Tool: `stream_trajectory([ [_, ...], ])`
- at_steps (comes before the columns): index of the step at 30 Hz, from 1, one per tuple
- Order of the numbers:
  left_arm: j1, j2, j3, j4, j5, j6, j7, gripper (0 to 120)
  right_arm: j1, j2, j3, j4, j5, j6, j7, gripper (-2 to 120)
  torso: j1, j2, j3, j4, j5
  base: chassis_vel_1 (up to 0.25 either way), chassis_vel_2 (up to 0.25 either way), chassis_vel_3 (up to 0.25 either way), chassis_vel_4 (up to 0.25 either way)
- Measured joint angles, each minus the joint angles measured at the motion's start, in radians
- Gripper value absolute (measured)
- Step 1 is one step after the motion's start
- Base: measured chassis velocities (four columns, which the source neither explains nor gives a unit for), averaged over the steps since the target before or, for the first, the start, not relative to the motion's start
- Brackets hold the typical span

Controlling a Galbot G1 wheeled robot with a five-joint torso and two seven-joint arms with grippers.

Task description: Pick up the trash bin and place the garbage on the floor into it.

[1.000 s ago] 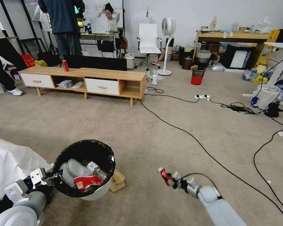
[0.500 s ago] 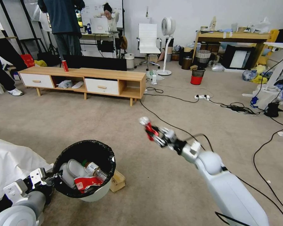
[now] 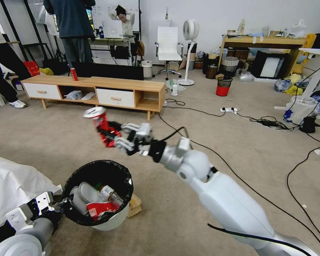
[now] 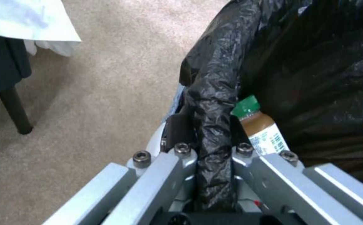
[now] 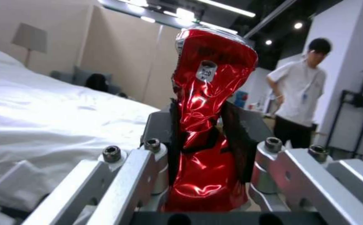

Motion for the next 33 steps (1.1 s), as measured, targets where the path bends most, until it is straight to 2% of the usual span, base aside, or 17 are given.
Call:
stream_trajectory([
  [9,-0.006,0.011,-0.001,0.001,-0.001,0.001,0.000,3,-0.020,0.001,-0.067,-0.017,0.014,-0.013,0.015,24,0.000,0.000,0.000,0.0002,0.0001,0.000,0.000,0.000,0.000],
  [29,-0.006,0.013,-0.005,0.007,-0.002,-0.004,0.002,3,-0.085,-0.017,-0.057,-0.071,-0.014,-0.010,0.013,24,0.000,0.000,0.000,0.0002,0.0001,0.000,0.000,0.000,0.000],
  [33,-0.007,0.011,-0.005,0.006,-0.001,-0.005,0.002,3,-0.090,-0.017,-0.052,-0.097,-0.061,-0.008,0.023,24,0.000,0.000,0.000,0.0002,0.0001,0.000,0.000,0.000,0.000],
])
